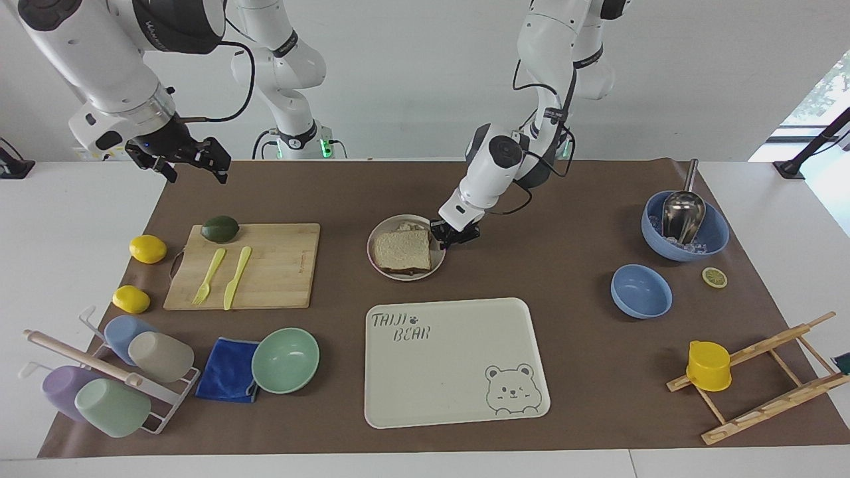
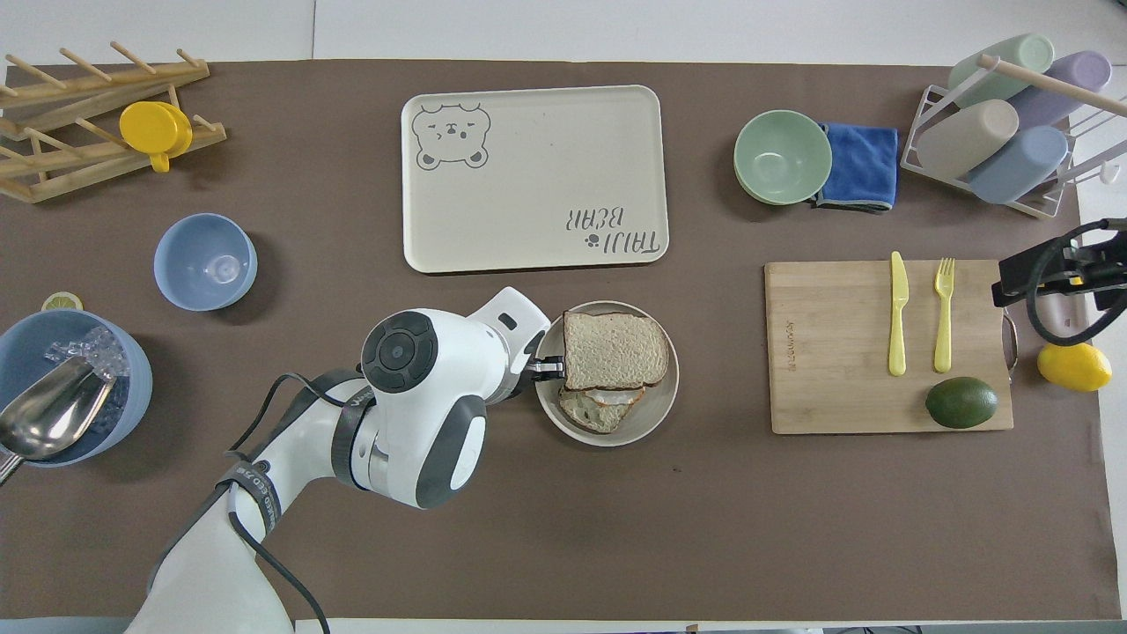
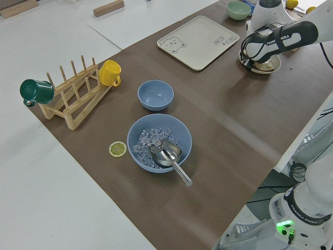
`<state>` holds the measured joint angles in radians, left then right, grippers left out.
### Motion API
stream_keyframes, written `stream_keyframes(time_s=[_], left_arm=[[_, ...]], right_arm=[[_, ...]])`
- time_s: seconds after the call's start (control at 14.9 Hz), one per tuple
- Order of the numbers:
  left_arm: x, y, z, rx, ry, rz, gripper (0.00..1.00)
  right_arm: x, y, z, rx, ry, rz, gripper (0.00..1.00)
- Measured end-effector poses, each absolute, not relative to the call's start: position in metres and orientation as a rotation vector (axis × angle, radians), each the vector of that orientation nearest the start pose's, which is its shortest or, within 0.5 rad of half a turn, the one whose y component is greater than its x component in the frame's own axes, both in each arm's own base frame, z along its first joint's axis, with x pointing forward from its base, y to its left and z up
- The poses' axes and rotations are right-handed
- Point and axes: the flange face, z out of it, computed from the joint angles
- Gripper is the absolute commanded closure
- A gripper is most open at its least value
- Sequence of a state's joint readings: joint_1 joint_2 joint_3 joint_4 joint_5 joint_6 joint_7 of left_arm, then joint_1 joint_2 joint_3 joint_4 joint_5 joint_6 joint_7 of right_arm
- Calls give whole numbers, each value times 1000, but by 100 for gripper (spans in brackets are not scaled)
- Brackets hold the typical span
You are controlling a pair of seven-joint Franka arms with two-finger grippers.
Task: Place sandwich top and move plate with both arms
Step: 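Slide the plate farther away onto the bear tray with the left gripper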
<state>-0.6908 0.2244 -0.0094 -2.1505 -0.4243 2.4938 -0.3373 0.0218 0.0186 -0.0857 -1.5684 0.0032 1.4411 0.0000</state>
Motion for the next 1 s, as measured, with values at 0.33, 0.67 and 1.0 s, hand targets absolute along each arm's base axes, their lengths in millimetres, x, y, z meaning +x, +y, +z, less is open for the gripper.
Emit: stream_keyframes(time_s=[0.33,0.67,1.0], left_arm=[[445,-367,309,-3441,35,62,100],[501,-334,362,-3473,-95,91,100],[590,-279,432,-3516,-257,64,100]], right_arm=[[544,-37,606,-3124,108,224,0],[543,-51,607,-3120,149,220,0],[543,-50,607,-3119,148,222,0]])
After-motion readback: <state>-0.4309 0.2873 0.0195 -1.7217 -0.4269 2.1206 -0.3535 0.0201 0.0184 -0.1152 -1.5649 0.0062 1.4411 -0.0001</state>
